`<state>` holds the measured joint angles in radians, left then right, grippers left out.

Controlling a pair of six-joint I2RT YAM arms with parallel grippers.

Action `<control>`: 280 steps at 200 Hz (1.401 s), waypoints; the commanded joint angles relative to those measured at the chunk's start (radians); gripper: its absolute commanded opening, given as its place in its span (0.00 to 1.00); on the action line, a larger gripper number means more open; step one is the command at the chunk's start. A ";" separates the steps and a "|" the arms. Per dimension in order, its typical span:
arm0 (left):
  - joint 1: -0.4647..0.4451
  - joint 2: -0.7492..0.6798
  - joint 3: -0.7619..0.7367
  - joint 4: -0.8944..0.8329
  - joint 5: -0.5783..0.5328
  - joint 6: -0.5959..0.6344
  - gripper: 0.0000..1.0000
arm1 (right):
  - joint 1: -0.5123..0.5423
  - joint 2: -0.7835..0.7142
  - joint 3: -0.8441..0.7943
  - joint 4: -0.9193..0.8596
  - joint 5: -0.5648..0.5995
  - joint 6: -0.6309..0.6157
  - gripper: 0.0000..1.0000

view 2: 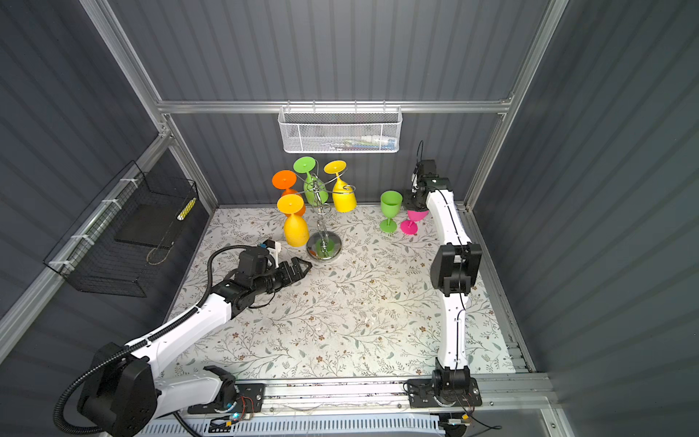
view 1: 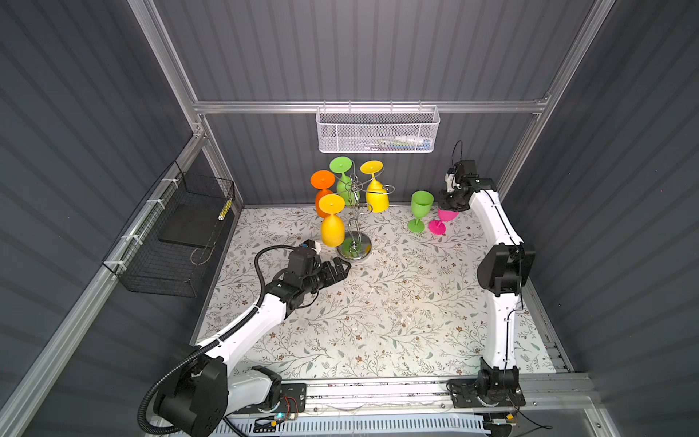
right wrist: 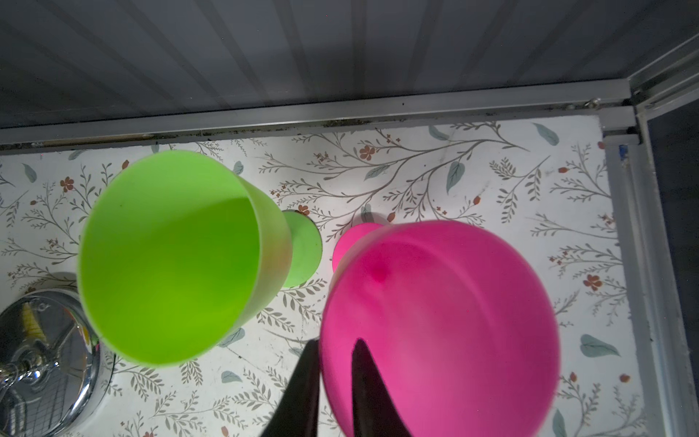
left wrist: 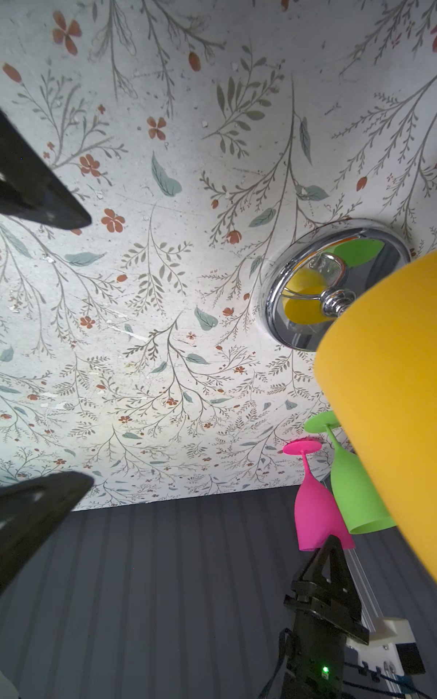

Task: Take the wine glass off the wine glass rack
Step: 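Lower the magenta glass upright onto the table and open the right gripper, then raise the right gripper while the left gripper reaches toward the yellow glass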

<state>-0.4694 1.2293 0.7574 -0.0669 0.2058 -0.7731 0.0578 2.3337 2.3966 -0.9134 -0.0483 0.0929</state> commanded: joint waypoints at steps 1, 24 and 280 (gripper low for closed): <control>0.005 -0.005 0.029 -0.005 -0.003 0.017 1.00 | 0.008 0.028 0.036 -0.012 0.015 -0.007 0.20; 0.005 -0.015 0.030 -0.010 -0.005 0.018 1.00 | 0.012 0.026 0.056 -0.022 0.018 -0.009 0.25; 0.005 -0.135 0.308 -0.426 -0.204 -0.128 0.99 | 0.217 -0.906 -1.100 0.615 0.165 0.079 0.71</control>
<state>-0.4694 1.0950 1.0187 -0.4519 0.0368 -0.8471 0.2531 1.4815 1.3861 -0.4660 0.1047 0.1284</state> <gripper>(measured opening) 0.989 0.713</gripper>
